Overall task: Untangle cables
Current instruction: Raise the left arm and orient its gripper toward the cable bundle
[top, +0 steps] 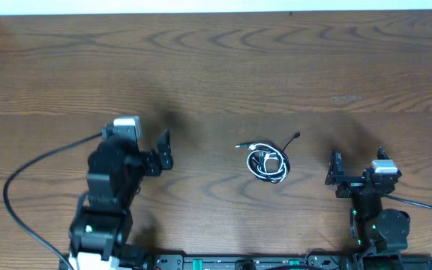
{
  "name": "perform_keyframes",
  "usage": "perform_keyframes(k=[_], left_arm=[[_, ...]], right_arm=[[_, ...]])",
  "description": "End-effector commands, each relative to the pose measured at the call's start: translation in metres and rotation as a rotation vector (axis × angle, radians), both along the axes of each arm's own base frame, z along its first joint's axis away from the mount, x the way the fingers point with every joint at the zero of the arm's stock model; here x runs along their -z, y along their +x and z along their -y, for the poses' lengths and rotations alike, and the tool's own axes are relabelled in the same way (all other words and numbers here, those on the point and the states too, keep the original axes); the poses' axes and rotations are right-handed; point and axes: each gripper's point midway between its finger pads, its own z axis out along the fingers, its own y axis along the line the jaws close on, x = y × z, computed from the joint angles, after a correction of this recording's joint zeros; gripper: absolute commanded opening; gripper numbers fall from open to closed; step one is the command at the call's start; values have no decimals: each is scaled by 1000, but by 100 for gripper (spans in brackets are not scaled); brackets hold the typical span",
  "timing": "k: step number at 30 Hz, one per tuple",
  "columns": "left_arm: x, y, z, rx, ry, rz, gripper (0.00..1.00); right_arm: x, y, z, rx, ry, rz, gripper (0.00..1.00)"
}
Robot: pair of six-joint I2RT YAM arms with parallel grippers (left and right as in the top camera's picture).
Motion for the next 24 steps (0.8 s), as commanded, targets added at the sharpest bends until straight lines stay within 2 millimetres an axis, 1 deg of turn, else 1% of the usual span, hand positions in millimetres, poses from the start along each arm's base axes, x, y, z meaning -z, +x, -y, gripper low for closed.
perform_keyframes(k=[1, 3, 6, 8, 9, 11, 16, 19, 24], left_arm=[[-14, 5, 7, 39, 7, -69, 98], [-6, 2, 7, 38, 14, -141, 98], [18, -12, 5, 6, -12, -298, 98], [28, -21, 4, -21, -36, -363, 98], [36, -30, 2, -40, -48, -413, 98], [45, -43, 2, -74, -81, -484, 98], [51, -64, 21, 6, -162, -577, 98], [51, -64, 21, 7, -163, -573, 98], [39, -45, 23, 17, -173, -483, 98]], right_arm=[[0, 0, 1, 5, 9, 1, 99], [0, 0, 1, 5, 9, 1, 99], [0, 0, 1, 5, 9, 1, 99], [0, 0, 1, 5, 9, 1, 99], [0, 0, 1, 5, 9, 1, 99], [0, 0, 1, 5, 9, 1, 99], [0, 0, 1, 5, 9, 1, 99], [0, 0, 1, 5, 9, 1, 99], [0, 0, 1, 5, 9, 1, 99]])
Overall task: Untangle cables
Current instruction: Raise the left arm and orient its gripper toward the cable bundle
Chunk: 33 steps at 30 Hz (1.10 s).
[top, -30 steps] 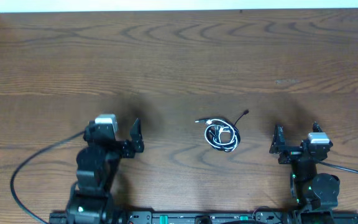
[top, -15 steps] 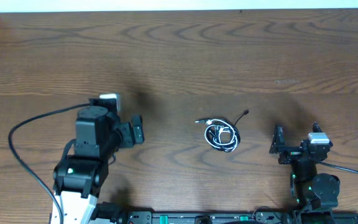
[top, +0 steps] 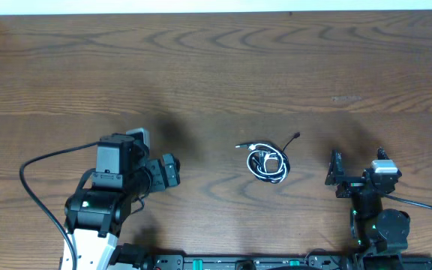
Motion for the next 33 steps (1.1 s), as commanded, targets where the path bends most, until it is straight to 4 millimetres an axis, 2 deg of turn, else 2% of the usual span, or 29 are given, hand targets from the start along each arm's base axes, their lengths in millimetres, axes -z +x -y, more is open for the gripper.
perform_keyframes(k=[1, 13, 21, 33], left_arm=[[-16, 11, 5, 6, -25, 70, 98], [-30, 12, -6, -2, 50, 54, 98], [-49, 24, -6, 9, 63, 87, 98], [-45, 17, -7, 10, 67, 54, 98]], right_arm=[[0, 0, 1, 5, 9, 0, 99], [0, 0, 1, 5, 9, 0, 99], [0, 0, 1, 5, 9, 0, 99], [0, 0, 1, 5, 9, 1, 99]])
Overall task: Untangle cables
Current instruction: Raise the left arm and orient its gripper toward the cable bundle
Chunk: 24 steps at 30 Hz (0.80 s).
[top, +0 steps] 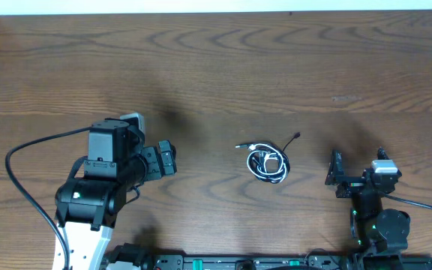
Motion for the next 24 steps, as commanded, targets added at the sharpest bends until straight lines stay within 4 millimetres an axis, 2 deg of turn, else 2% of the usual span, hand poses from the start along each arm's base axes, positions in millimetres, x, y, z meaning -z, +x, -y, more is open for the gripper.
perform_keyframes(k=[1, 7, 13, 24], left_arm=[[-8, 2, -2, 10, 20, 20, 98], [-8, 3, -2, 8, 23, 20, 98], [-5, 4, -4, 1, 34, 9, 98], [2, 8, -4, 0, 40, -17, 98]], right_arm=[[0, 0, 1, 5, 9, 1, 99], [0, 0, 0, 2, 11, 1, 99], [0, 0, -5, -19, 141, -5, 99], [-9, -3, -5, -23, 143, -9, 99]])
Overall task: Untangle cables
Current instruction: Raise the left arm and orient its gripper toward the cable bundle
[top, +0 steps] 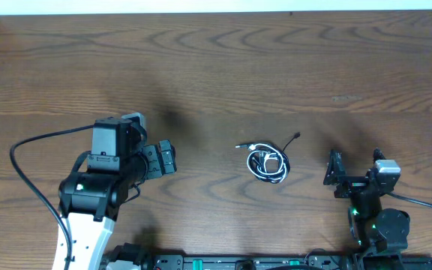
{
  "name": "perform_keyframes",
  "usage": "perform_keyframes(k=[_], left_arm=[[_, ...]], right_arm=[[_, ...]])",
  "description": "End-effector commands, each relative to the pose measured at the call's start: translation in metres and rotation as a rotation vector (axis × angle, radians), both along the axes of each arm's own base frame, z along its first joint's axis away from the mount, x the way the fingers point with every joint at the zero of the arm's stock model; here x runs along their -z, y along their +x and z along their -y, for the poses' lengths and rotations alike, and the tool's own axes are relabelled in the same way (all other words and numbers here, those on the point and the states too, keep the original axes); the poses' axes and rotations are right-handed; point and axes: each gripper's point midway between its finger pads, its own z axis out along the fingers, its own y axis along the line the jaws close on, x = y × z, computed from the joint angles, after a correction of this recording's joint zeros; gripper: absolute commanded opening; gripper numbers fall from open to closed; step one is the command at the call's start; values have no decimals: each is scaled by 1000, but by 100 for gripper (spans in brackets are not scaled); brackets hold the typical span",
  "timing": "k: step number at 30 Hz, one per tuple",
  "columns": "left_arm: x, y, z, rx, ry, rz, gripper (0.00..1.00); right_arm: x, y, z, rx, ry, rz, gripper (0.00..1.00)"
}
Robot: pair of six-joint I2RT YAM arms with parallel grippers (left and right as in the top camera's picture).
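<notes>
A small tangle of black and white cables (267, 160) lies coiled on the wooden table (216, 75), a black end pointing up right and a white plug to the left. My left gripper (168, 157) hovers well left of the tangle, fingers pointing right; whether it is open or shut does not show. My right gripper (334, 172) stays low at the right, apart from the cables, with its fingers spread open.
The left arm's black cable (36, 150) loops across the table's left side. A wall edge rises at the far left. A black rail (246, 262) runs along the front edge.
The left arm has shifted very slightly; its gripper stays at about the same place left of the tangle. The right gripper and the cables have not moved.
The left gripper began near the left arm's base, far from the tangle. Later the arm had turned and the gripper sat lower and a little closer to the cables. It then rose slightly and holds there now. The right arm and the tangle stayed still throughout.
</notes>
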Motion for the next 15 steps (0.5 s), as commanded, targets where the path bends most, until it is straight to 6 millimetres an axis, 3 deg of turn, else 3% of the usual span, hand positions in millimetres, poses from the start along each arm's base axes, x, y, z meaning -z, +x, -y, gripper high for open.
perform_keyframes(k=[1, 15], left_arm=[[-8, 6, -1, 9, 17, 28, 98], [-9, 8, -1, 9, 17, 35, 98]], right_arm=[[-12, -3, 0, -2, 18, 5, 99], [-21, 4, -2, -11, 8, -177, 99]])
